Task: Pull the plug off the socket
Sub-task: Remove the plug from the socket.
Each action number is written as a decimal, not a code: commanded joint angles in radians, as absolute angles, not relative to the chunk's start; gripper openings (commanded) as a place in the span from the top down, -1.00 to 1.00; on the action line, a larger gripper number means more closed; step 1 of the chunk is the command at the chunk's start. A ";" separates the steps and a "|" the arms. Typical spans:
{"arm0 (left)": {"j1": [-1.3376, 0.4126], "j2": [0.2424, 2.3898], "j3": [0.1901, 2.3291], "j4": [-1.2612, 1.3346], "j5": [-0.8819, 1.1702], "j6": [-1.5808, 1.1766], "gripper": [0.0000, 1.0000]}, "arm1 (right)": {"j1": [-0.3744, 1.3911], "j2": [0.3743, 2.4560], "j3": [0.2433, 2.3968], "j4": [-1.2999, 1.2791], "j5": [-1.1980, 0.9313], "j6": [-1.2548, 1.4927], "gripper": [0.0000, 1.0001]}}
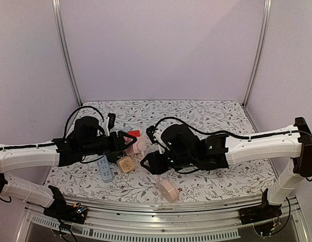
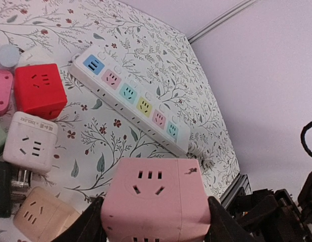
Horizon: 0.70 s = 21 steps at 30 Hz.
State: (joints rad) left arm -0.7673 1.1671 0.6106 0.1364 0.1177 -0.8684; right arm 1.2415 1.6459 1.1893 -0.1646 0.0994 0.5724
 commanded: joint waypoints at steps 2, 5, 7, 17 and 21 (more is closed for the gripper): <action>-0.769 1.154 0.642 0.160 0.114 -0.900 0.56 | 1.262 1.721 1.236 -0.155 0.144 0.526 0.11; -0.769 1.154 0.639 0.165 0.114 -0.905 0.57 | 1.267 1.751 1.255 -0.155 0.182 0.504 0.23; -0.769 1.157 0.643 0.166 0.118 -0.908 0.57 | 1.273 1.760 1.267 -0.157 0.226 0.494 0.30; -0.769 1.164 0.648 0.167 0.119 -0.907 0.58 | 1.277 1.807 1.311 -0.171 0.312 0.492 0.43; -0.769 1.170 0.649 0.173 0.119 -0.903 0.60 | 1.279 1.828 1.319 -0.169 0.304 0.502 0.54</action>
State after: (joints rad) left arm -0.7673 1.1675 0.6121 0.1268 0.1154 -0.8921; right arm 1.2697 1.7939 1.2930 -0.1589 0.2821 0.4965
